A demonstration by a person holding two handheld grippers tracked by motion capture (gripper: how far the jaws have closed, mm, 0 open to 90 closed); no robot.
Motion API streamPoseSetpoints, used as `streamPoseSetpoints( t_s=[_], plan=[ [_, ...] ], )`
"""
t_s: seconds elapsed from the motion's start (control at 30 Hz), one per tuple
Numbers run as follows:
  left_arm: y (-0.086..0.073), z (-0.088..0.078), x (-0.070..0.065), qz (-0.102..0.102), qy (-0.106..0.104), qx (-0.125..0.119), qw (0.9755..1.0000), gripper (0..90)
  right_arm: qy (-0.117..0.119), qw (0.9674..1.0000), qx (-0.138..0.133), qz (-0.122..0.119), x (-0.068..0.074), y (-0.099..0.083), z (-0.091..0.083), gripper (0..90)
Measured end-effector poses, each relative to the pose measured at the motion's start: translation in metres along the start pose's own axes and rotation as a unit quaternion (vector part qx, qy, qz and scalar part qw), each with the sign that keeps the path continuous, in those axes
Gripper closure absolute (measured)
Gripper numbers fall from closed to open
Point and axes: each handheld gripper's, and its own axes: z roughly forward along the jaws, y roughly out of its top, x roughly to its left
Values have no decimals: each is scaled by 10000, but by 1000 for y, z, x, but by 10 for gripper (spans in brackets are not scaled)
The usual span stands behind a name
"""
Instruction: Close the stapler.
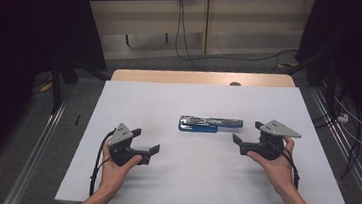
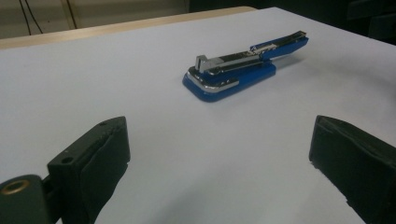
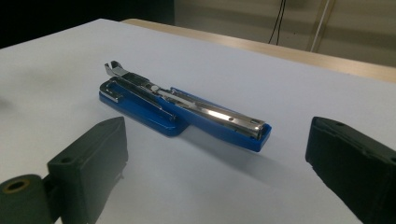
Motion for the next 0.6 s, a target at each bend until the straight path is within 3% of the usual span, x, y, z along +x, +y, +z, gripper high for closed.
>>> streamPoseSetpoints(
  t_s=[0.17,0.43,0.5,0.6],
  plan=[
    [9,19,-5,99,-58,-15,9999,51,76,9999,99,22,1,-2,1,73],
    [21,48,-12,119,-194,-83,9997,46,9,9998,22,-179,0,-2,1,185],
    [23,53,-13,94,-253,24,9996,46,38,9999,27,-99,-2,-3,2,202],
    [26,60,-13,128,-175,21,9998,42,85,9999,95,-23,-3,-6,4,236]
  ],
)
